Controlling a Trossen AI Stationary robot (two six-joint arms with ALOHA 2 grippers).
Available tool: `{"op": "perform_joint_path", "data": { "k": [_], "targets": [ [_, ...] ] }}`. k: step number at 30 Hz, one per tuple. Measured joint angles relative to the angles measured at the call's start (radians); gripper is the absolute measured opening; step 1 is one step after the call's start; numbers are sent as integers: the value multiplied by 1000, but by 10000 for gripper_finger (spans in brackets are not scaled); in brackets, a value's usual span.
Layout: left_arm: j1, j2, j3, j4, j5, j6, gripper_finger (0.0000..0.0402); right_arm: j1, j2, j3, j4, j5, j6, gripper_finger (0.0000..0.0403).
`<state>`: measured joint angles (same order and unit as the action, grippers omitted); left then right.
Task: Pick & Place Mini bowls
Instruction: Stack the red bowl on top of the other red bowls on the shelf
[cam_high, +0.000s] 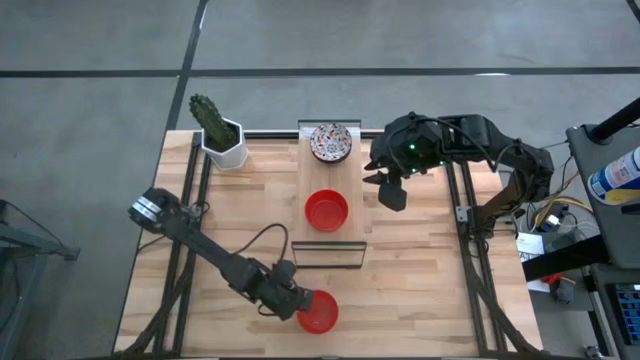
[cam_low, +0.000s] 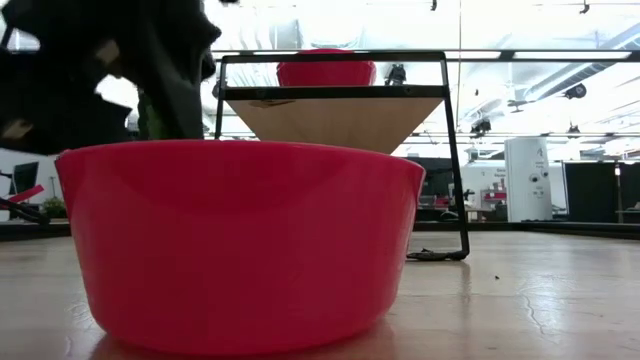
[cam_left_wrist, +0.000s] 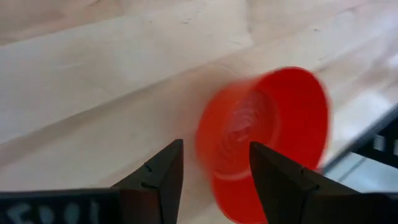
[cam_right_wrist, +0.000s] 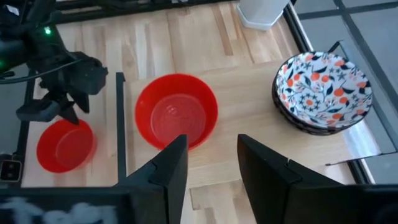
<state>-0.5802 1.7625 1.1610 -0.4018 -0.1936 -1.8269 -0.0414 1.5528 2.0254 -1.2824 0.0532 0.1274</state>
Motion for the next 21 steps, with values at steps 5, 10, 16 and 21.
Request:
{"op": "perform_joint_path", "data": {
  "k": [5, 10, 16, 21],
  "targets": [
    [4, 38, -2, -8, 21, -25, 174, 0, 0, -36, -1, 0, 7, 129],
    [13, 59, -2, -9, 58, -38, 158, 0, -1, -60, 1, 0, 23, 128],
    [26, 58, -2, -10, 65, -31, 58, 0, -1, -84, 12, 0, 46, 128],
    [33, 55, 0, -12, 68, -16, 6, 0, -1, -117, 26, 0, 58, 121]
  ]
}}
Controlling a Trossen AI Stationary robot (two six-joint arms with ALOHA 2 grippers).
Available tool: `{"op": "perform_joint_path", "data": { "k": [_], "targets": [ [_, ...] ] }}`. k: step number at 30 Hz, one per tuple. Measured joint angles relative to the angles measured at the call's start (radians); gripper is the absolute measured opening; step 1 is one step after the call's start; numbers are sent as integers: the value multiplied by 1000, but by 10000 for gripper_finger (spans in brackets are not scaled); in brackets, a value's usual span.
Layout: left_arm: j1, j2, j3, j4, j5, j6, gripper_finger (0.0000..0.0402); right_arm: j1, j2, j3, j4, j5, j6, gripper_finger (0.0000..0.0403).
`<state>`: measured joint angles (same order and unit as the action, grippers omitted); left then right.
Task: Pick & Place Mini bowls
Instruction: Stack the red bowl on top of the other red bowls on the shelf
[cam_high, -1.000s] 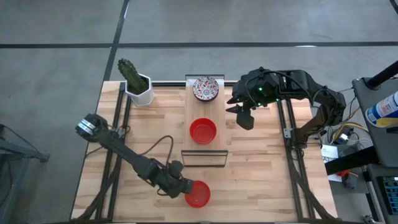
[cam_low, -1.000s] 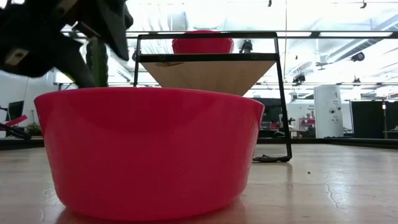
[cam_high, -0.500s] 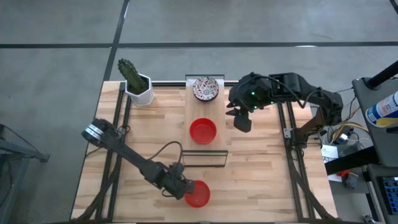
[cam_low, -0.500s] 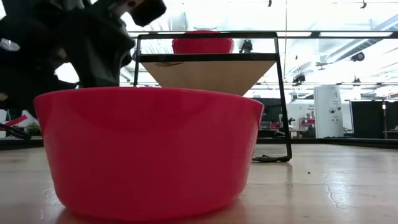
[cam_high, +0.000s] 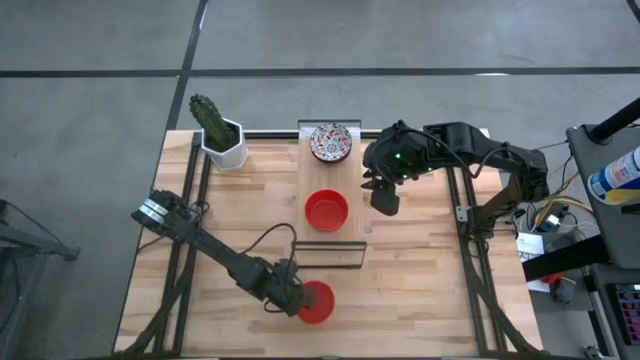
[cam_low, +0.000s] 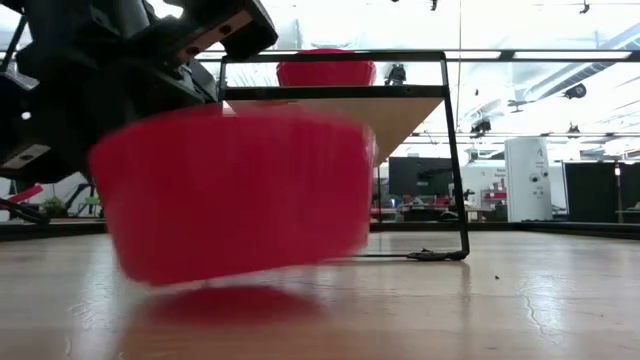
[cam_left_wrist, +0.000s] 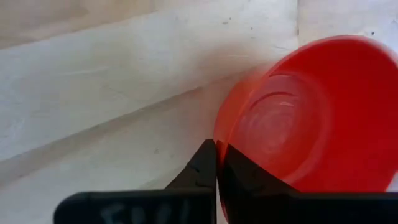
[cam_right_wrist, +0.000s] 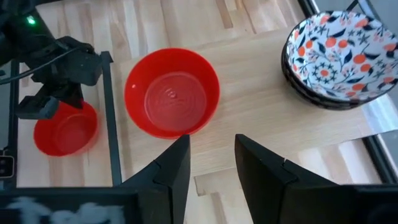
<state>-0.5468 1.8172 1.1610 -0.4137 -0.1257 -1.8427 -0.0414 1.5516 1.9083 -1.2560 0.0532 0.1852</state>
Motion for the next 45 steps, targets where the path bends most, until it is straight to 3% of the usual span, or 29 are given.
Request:
{"op": "perform_joint_path", "data": {
  "k": [6, 13, 23, 31, 39, 45],
  "targets": [
    [-15, -48, 67, 4, -33, 6, 2, 0, -1, -12, -1, 0, 25, 118],
    [-35, -115, 225, -47, -250, 97, 1, 0, -20, 11, 7, 0, 27, 119],
    [-1, -127, 610, -616, -642, 223, 0, 0, -83, 18, 95, 3, 57, 102],
    [71, -135, 789, -917, -886, 262, 0, 0, -151, 18, 194, 30, 73, 85],
    [191, -135, 878, -949, -1071, 524, 0, 3, -150, 18, 279, 29, 126, 71],
    [280, -137, 953, -951, -1079, 764, 0, 21, -119, 15, 326, 125, 95, 88]
  ]
}}
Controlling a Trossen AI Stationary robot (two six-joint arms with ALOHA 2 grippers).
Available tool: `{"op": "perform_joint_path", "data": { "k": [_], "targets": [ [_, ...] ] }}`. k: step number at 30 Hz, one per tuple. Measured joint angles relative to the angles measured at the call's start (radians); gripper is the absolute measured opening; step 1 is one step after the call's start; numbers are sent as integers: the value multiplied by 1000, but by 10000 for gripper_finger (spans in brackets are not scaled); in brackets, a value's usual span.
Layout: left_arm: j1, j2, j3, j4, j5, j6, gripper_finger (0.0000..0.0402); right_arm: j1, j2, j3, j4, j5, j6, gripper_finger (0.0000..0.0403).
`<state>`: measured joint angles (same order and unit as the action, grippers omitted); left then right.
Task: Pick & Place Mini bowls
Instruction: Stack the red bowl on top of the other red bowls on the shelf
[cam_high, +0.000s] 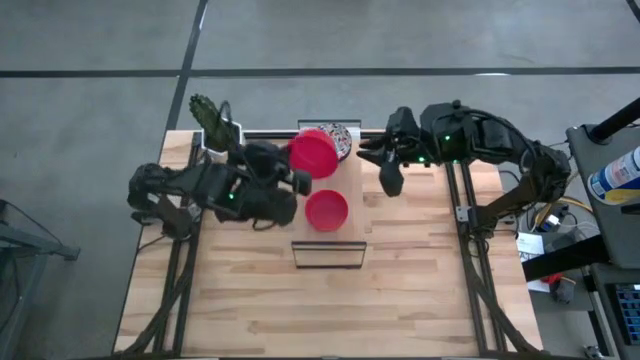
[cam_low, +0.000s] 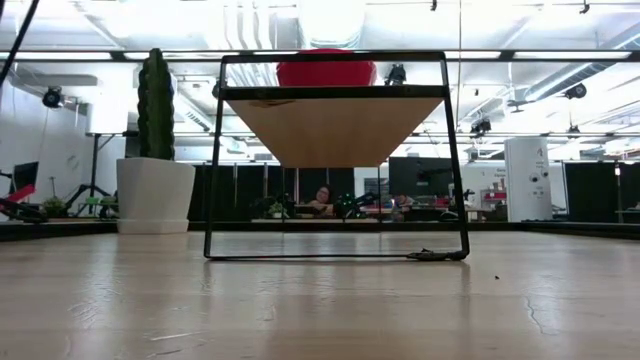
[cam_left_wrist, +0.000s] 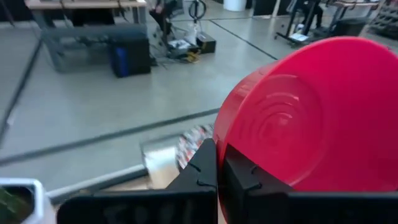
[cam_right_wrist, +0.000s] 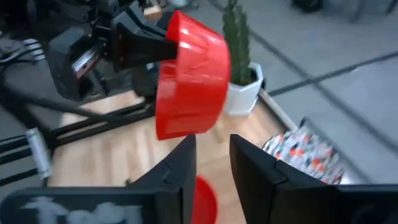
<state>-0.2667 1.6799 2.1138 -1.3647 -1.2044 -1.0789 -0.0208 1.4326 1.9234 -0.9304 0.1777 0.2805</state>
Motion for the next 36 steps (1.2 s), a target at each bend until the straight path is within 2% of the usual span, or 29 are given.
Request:
{"op": "perform_joint_path", "data": {
  "k": [5, 12, 15, 20, 26, 34, 36],
  "targets": [
    [68, -2, 39, -1, -11, 123, 0, 8, 42, -3, 78, 131, -42, 128],
    [124, -2, 66, 2, -19, 247, 0, 8, 115, -5, 176, 234, -86, 178],
    [131, -2, 66, 2, -20, 284, 0, 4, 146, -5, 204, 289, -101, 191],
    [136, -2, 64, 2, -20, 343, 0, 3, 186, 2, 273, 297, -107, 195],
    [137, -2, 66, 4, -12, 373, 0, -9, 209, 15, 271, 297, -86, 160],
    [134, -2, 66, 8, 48, 384, 0, -35, 203, 14, 247, 301, -86, 33],
    [134, -2, 66, 8, 61, 380, 1, -45, 203, 14, 230, 286, -79, 19]
  ]
}}
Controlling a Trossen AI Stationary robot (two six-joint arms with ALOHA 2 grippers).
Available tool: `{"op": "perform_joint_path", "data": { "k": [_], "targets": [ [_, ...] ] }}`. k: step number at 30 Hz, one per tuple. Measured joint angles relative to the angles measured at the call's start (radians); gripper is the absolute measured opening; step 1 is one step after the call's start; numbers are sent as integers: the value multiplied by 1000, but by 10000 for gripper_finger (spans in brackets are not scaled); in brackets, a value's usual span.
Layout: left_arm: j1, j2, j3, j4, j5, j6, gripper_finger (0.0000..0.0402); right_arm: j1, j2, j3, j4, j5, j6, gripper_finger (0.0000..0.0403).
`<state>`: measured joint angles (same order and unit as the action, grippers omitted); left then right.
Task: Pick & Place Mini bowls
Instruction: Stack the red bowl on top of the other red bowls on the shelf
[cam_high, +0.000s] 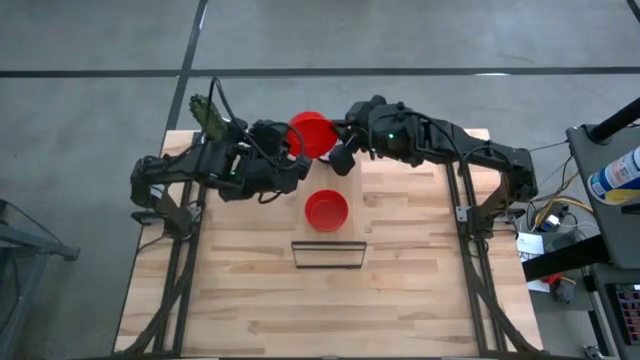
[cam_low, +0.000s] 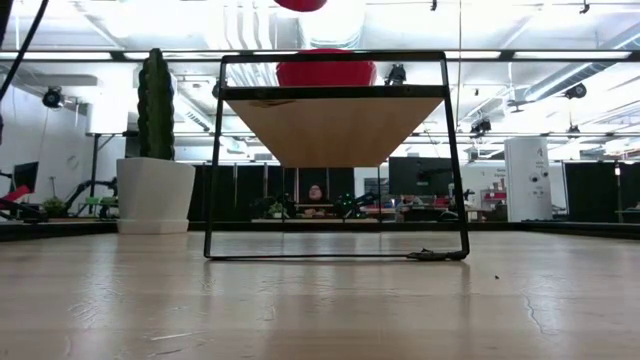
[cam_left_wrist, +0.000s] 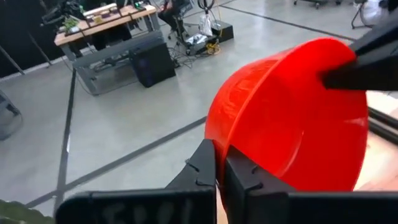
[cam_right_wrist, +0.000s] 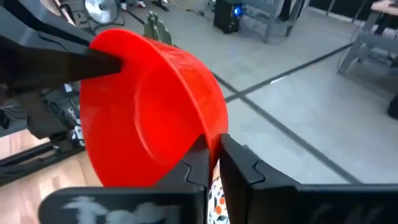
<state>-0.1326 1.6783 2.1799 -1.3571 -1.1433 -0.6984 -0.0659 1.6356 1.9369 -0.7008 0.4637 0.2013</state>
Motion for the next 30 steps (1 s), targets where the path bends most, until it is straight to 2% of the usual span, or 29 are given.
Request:
{"op": "perform_joint_path", "data": {
  "k": [6, 11, 16, 20, 26, 30],
  "targets": [
    [-4, -10, 0, 61, 11, -6, 41, -22, 0, 0, -56, -49, 45, 11],
    [-3, -27, 0, 150, 58, 80, 100, -37, -2, 5, -105, -87, 66, 10],
    [-4, -32, 0, 221, 53, 150, 142, -64, -1, 37, -159, -158, 104, 10],
    [-11, -32, 2, 239, 43, 180, 148, -96, -1, 39, -245, -255, 171, 10],
    [-18, -46, 6, 326, 34, 229, 149, -114, 3, 33, -347, -290, 197, 10],
    [-22, -51, 5, 345, 43, 261, 149, -113, 5, 18, -370, -402, 236, 10]
  ]
}}
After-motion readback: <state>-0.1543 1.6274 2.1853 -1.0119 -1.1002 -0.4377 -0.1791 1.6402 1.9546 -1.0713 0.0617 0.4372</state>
